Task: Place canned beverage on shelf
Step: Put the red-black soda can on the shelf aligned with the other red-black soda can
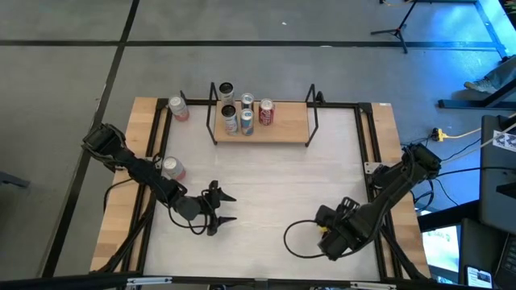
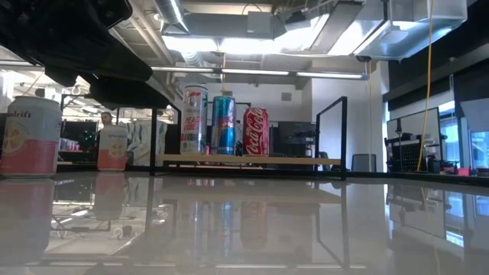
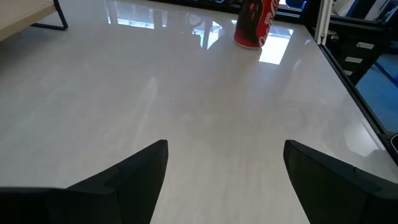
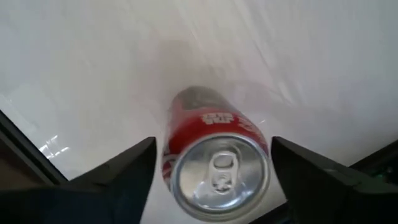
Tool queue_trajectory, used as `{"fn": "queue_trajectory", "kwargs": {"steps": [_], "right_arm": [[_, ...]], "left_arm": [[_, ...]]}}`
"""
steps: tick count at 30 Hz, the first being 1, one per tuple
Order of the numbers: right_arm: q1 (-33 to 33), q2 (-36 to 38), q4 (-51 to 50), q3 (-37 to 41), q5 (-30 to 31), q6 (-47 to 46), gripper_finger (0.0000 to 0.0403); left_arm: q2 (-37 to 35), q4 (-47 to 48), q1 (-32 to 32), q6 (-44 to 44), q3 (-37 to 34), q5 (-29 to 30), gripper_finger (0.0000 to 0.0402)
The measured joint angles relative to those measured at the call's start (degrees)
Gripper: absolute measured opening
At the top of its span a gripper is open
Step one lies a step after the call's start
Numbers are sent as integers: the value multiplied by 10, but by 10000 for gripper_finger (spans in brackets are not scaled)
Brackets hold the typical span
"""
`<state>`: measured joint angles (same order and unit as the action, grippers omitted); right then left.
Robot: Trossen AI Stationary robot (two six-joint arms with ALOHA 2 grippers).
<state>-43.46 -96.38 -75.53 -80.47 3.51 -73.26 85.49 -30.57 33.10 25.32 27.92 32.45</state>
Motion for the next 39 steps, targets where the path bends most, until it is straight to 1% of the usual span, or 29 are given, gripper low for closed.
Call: {"fn": "queue_trajectory", "kwargs": {"steps": [3,7,9,11,17,23,28,31,35,36,39], "right_arm": [[0,0,-17,0,0,-2,348],[-1,0,-26,0,-4,-16,386],[-3,0,-22,0,-6,-17,396],[-8,0,-19,0,-10,-16,397],[-17,1,-16,19,-31,-25,383],[-16,1,53,70,-45,6,380],[-15,0,70,94,-46,33,378],[-15,1,75,94,-46,48,355],[-15,1,84,91,-46,70,294],[-15,1,86,90,-46,76,288],[-15,0,79,81,-40,88,288]], "left_arm": [[0,0,0,0,0,0,310],[0,0,0,0,0,0,310],[0,0,0,0,0,0,310],[0,0,0,0,0,0,310],[0,0,1,0,0,-3,310],[0,0,1,0,0,-3,310],[0,0,1,0,0,-3,310],[0,0,1,0,0,-2,310],[0,0,1,0,0,-2,310],[0,0,1,0,0,-2,310],[0,0,1,0,0,-2,310]]}}
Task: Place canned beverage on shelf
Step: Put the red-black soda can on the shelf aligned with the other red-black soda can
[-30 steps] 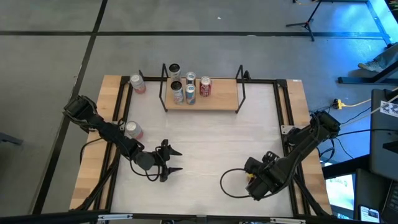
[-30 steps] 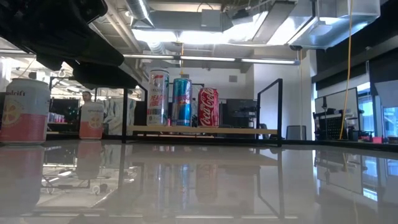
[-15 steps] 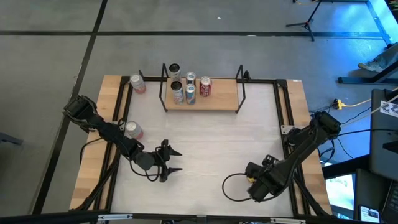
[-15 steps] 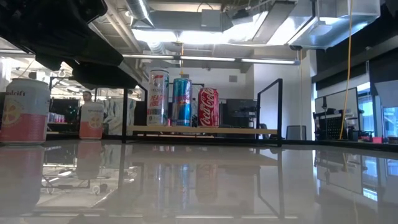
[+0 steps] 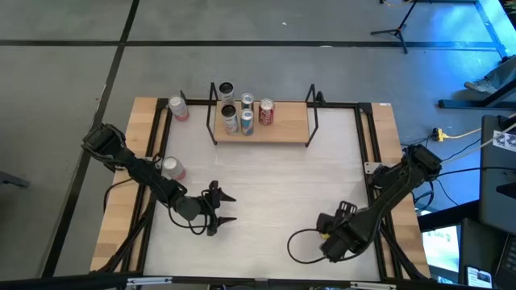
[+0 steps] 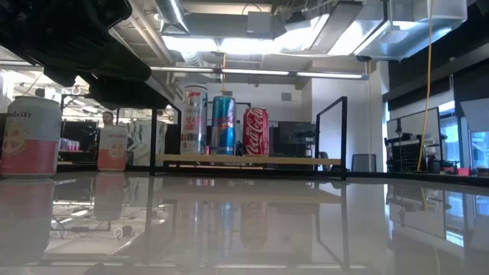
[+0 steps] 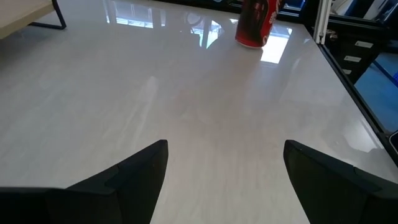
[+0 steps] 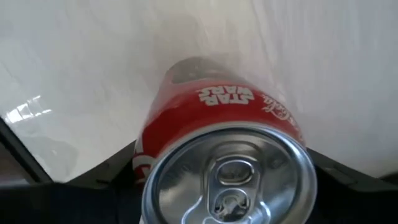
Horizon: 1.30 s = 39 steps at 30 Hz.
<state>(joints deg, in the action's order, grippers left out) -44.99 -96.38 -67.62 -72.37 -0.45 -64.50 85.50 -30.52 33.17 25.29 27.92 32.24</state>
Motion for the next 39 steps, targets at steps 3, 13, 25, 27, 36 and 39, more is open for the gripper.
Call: {"fn": "queue_trajectory", "kwargs": {"steps": [3,13,25,27,36,39], "right_arm": [[3,0,0,-21,24,10,288],[77,0,-86,-138,106,131,288],[247,0,-103,-258,178,339,288],[280,1,-102,-268,179,369,288],[418,1,-67,-274,179,501,288],[446,1,-42,-274,179,535,288]], "left_arm": [[0,0,0,1,0,0,310],[0,0,0,16,0,-1,310],[29,-1,32,74,0,15,310],[37,-1,34,77,0,21,310],[43,0,50,128,0,27,310],[43,0,59,134,0,42,310]]}}
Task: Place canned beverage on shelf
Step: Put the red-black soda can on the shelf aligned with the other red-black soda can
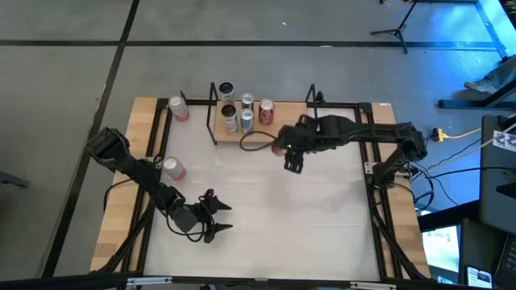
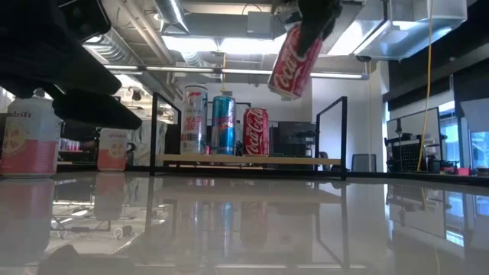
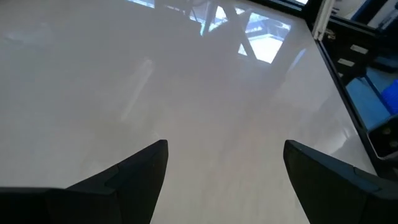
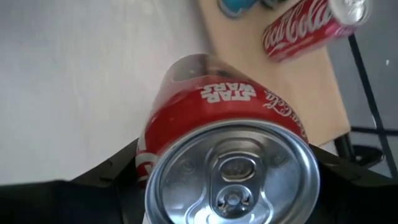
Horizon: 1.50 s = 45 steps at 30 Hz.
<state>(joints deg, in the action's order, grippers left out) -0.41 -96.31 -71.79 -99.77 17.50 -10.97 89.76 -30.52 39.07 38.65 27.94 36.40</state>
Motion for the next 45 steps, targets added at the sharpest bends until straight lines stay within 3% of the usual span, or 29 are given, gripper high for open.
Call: {"fn": "queue_trajectory", "kwargs": {"steps": [8,20,45], "right_arm": [[63,-8,58,0,-6,51,288],[132,-95,104,0,-31,112,288],[177,-142,161,0,-83,207,288]], "left_arm": [[0,0,5,9,0,17,310],[0,5,7,13,0,20,310],[0,5,-36,-32,0,28,310]]}}
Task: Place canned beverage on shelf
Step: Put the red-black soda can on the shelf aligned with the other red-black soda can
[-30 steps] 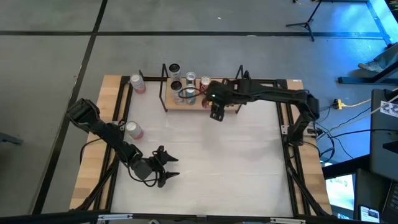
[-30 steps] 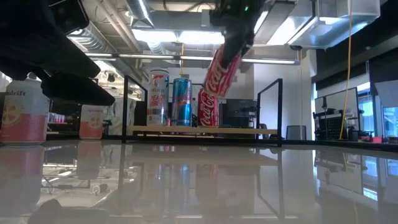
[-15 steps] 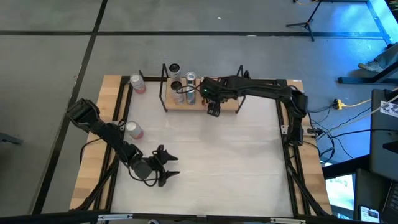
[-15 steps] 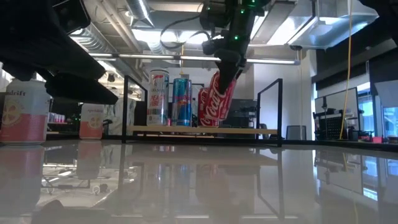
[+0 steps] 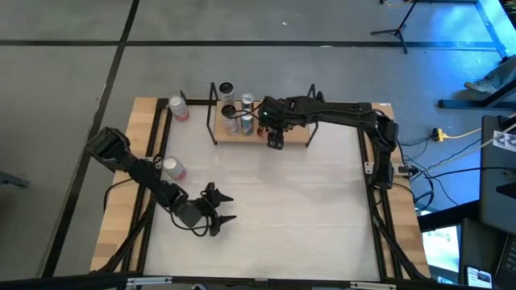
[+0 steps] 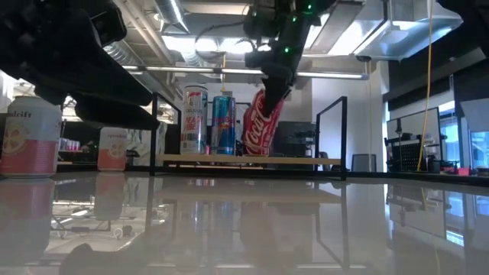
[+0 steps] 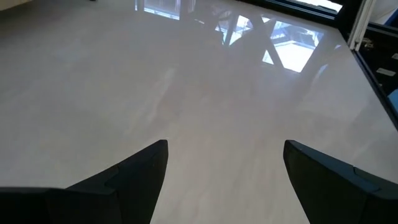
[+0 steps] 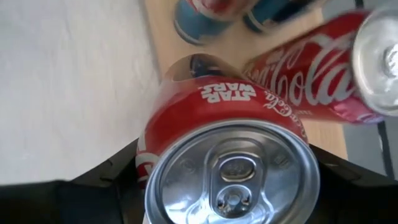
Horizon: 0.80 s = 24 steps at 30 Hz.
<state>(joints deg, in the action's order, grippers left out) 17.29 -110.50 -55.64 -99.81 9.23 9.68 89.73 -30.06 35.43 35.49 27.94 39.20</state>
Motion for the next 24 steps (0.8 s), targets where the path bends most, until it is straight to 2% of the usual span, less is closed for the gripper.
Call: {"fn": "queue_trajectory", "kwargs": {"steps": [11,13,19,24], "right_arm": [[19,-25,9,0,-12,20,288],[19,-26,20,0,-13,28,304],[19,-27,31,0,-13,28,386],[19,-27,38,0,-11,29,368]], "left_arm": [[0,2,-9,-7,0,-10,310],[0,1,-9,-14,0,-10,310],[0,-2,-9,-12,0,-14,310],[0,-2,-9,-12,0,-14,310]]}}
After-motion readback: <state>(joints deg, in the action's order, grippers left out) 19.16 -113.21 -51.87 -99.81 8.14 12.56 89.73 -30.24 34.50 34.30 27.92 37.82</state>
